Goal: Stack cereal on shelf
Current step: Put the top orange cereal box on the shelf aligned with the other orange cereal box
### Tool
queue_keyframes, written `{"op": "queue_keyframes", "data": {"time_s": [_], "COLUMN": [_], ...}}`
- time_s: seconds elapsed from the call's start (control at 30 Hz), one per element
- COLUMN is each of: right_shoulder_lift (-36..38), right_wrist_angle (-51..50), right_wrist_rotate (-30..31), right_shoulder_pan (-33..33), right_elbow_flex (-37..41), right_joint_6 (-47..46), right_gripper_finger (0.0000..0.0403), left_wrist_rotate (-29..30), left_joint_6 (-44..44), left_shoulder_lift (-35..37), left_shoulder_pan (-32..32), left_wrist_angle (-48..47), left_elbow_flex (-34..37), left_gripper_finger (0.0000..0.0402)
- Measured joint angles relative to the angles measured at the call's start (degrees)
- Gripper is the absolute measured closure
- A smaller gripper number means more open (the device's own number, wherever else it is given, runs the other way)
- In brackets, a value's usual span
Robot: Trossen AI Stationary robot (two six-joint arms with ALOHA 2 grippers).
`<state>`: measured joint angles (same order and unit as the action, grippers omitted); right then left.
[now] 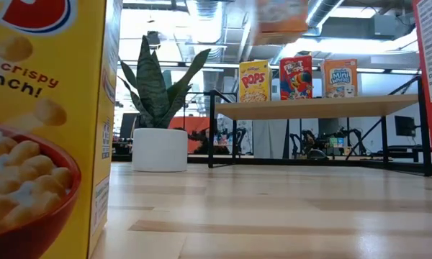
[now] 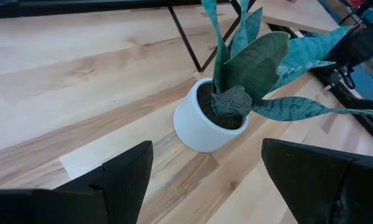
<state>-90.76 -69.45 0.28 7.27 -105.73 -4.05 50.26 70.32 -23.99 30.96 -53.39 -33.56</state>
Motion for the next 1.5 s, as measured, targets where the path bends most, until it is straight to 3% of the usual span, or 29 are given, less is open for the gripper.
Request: {"op": "queue_keyframes", "data": {"time_s": [0.3, 0.5, 0.67, 0.83, 1.03, 1.5], "right_shoulder_lift": [24.1, 35.8, 40.3, 41.8, 41.8, 40.5], "right_wrist_angle": [-3.1, -5.1, -6.2, -5.9, -0.8, 4.1], "right_wrist_rotate": [16.7, 20.1, 21.3, 18.9, 10.8, -1.3], "right_shoulder_pan": [-0.3, -6.2, -13.5, -20.4, -28.4, -44.6], "right_elbow_flex": [19.9, 27.0, 30.5, 33.1, 35.5, 39.8], "right_joint_6": [-10.5, -11.1, -7.5, 0.2, 8.1, 18.0], "right_gripper_finger": [0.0282, 0.0284, 0.0284, 0.0284, 0.0284, 0.0285], "left_wrist_rotate": [1.6, 3.2, 3.8, 5.3, 5.6, 5.6], "left_joint_6": [-0.2, -0.1, 0.8, 0.9, 0.9, 1.4], "left_shoulder_lift": [0.0, 0.0, 0.0, 0.0, 0.0, 0.0], "left_shoulder_pan": [0.0, 0.0, 0.0, 0.0, 0.0, 0.0], "left_wrist_angle": [0.1, 0.0, -0.1, -0.2, -0.2, -0.2], "left_elbow_flex": [0.0, 0.0, 0.0, 0.0, 0.0, 0.0], "left_gripper_finger": [0.0109, 0.0109, 0.0109, 0.0109, 0.0109, 0.0109]}}
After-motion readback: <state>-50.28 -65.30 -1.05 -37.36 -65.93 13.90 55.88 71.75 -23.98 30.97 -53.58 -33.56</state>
